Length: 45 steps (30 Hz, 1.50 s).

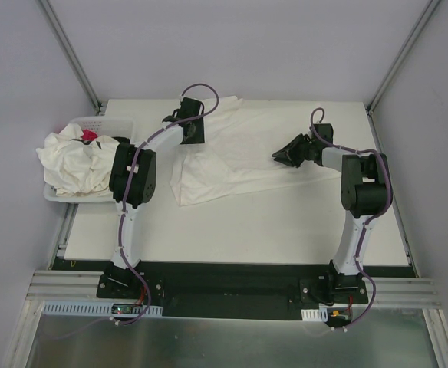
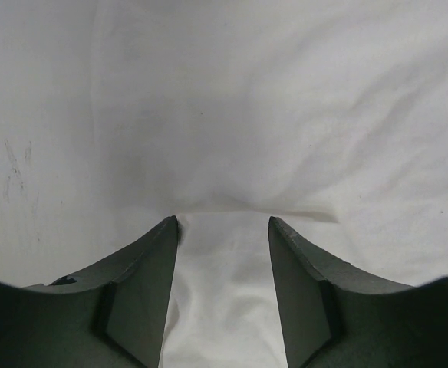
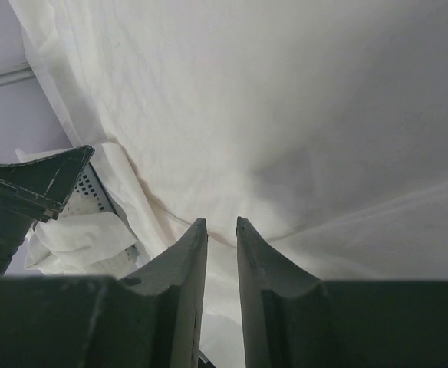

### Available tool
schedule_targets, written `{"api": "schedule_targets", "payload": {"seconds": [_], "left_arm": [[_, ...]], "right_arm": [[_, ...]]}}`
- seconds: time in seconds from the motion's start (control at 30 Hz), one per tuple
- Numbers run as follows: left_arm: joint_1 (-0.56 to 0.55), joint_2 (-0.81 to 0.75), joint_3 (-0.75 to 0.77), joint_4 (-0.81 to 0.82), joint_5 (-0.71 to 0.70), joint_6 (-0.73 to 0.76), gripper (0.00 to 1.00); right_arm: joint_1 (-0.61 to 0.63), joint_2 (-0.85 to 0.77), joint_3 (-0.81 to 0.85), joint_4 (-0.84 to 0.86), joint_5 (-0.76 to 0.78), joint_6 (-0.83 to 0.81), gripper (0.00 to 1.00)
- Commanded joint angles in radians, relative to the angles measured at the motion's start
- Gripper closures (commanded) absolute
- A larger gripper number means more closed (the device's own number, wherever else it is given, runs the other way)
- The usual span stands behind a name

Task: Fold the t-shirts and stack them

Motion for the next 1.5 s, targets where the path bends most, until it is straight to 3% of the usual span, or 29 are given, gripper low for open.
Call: {"api": "schedule_targets", "payload": {"seconds": [0.0,0.13,0.33,0.43,0.57,0.73,0.93,1.13,1.47], "left_arm": [[0.008,0.006,0.023,-0.001,-0.007,0.022,0.51],[0.008,0.008,0.005,-0.003,-0.029,0.022,0.52],[0.01,-0.003,-0.029,-0.003,-0.09,0.024,0.39],[0.014,0.003,-0.029,-0.004,-0.105,0.041,0.39],[0.017,-0.007,-0.047,-0.003,-0.124,0.049,0.48],[0.017,0.003,-0.033,-0.004,-0.118,0.058,0.68],[0.017,0.014,-0.019,-0.004,-0.101,0.058,0.73],[0.017,0.009,-0.013,-0.006,-0.085,0.055,0.98],[0.005,-0.015,-0.003,-0.041,-0.095,0.052,1.0]], "right_arm": [[-0.006,-0.025,-0.005,0.022,-0.015,-0.008,0.76],[-0.008,-0.03,-0.008,0.024,-0.016,-0.009,0.76],[-0.015,-0.04,-0.015,0.024,-0.013,-0.017,0.76],[-0.015,-0.037,-0.013,0.024,-0.013,-0.017,0.77],[-0.014,-0.033,-0.013,0.024,-0.012,-0.017,0.78],[-0.015,-0.025,-0.012,0.032,-0.018,-0.009,0.83],[-0.015,-0.022,-0.008,0.033,-0.016,-0.011,0.85],[-0.015,-0.011,-0.005,0.036,-0.015,-0.008,0.86],[-0.011,-0.011,-0.007,0.045,-0.018,0.0,0.86]]}}
